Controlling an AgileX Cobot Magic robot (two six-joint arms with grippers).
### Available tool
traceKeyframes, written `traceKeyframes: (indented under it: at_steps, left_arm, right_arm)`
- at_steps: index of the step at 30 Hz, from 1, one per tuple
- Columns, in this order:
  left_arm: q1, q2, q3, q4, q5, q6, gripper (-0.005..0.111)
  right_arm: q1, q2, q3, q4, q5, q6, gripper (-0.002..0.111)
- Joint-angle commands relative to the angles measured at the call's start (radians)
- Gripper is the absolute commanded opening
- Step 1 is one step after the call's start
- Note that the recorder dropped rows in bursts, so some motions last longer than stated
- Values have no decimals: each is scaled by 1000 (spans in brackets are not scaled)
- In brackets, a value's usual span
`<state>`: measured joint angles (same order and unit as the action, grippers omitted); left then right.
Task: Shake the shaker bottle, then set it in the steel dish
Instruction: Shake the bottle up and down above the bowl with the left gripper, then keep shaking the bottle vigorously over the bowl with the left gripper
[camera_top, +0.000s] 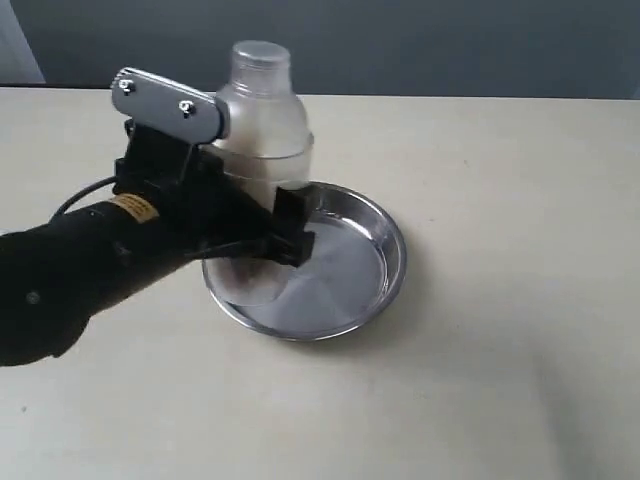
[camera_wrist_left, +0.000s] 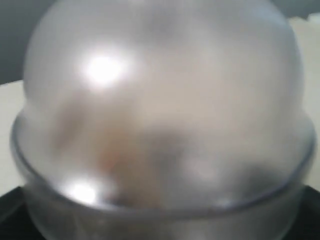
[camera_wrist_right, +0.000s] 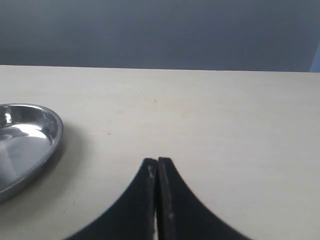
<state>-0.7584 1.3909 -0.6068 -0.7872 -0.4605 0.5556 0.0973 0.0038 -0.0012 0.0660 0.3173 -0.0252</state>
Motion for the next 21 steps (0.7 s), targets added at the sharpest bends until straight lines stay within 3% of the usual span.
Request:
traceKeyframes:
  at_steps: [1,5,6,9,11,14,16,18,21]
  left_arm:
    - [-21,-145,-131,229,-45,3,0]
    - [17,-20,-19,23,-46,-42,0]
    - [17,-13,-25,36,-66,-81,0]
    - [-4,-113,-113,339,-131,-186,0]
    - [-4,-161,-161,431,-72,-189,0]
    - [31,-95,-79,283,31,-159,0]
    - [39,-7,-28,155,-13,-199,0]
    - [21,-28,-50,230,-76,-261,0]
    - [-13,-121,-121,463,-157,-269,0]
  right_arm:
    - [4,-4,1,-1,-12,-1,-1]
    - [4,-4,1,-1,-12,-1,-1]
    - [4,-4,1,-1,-12,-1,-1]
    - [4,-4,1,-1,-12,-1,-1]
    - [4,-4,1,-1,-12,-1,-1]
    - [4,-4,1,-1,-12,-1,-1]
    - [4,-4,1,-1,-12,-1,-1]
    - [4,-4,1,-1,-12,-1,-1]
    - [4,-4,1,-1,-12,-1,-1]
